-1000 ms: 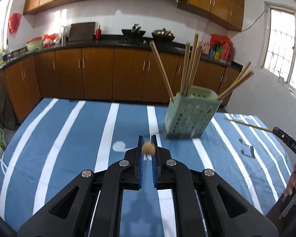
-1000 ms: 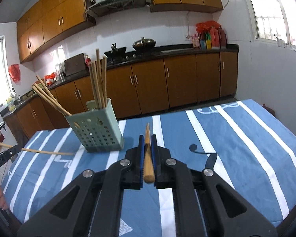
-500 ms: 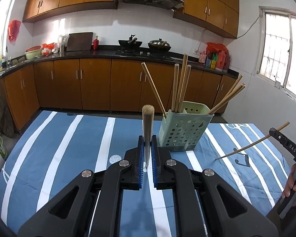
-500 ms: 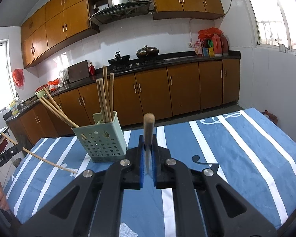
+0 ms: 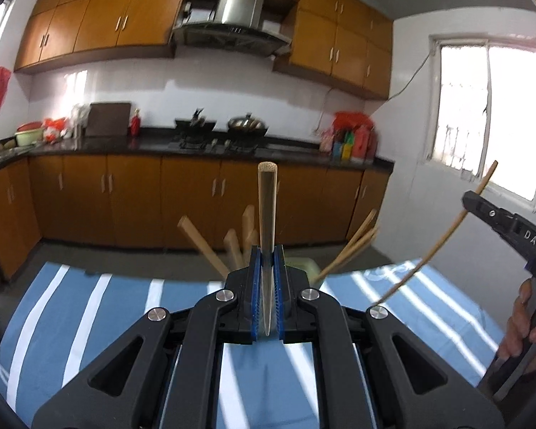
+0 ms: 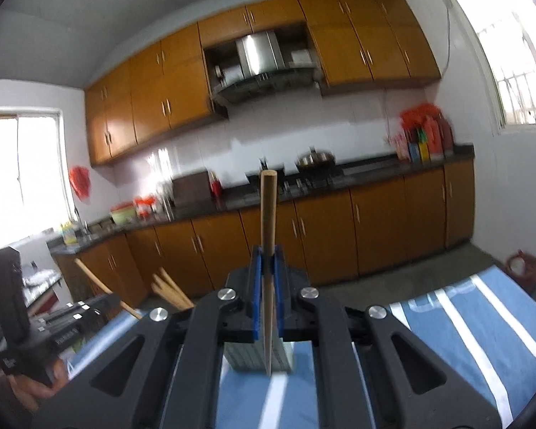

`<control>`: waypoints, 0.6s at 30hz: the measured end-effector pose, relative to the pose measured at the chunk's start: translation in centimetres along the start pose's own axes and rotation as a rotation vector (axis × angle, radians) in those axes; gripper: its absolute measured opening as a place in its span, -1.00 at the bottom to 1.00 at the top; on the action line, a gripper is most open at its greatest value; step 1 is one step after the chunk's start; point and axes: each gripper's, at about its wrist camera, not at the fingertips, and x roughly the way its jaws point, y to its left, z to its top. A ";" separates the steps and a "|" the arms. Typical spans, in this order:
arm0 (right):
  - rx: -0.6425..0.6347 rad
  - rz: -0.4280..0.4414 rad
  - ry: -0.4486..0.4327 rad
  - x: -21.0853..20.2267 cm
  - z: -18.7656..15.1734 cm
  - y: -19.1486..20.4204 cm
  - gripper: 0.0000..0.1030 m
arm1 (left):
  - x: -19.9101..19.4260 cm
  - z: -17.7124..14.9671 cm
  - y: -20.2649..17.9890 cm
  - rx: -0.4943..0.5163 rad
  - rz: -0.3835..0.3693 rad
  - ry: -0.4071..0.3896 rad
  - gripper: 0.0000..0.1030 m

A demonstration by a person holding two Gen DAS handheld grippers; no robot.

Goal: Organize utensils
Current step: 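Lower both chopsticks tip-first into the green holder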

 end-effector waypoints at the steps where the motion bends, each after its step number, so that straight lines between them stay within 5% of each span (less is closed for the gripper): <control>1: -0.001 0.003 -0.028 0.0 0.6 0.4 -0.85 | 0.0 0.7 -0.3 0.002 -0.003 -0.023 -0.86; 8: -0.013 -0.012 -0.144 3.3 1.8 2.2 -0.85 | 2.0 3.8 -0.9 -0.045 0.040 -0.132 -0.86; 18: -0.059 -0.031 -0.051 10.4 -0.5 2.6 -0.85 | 6.7 2.2 -0.7 -0.018 0.083 -0.075 -0.86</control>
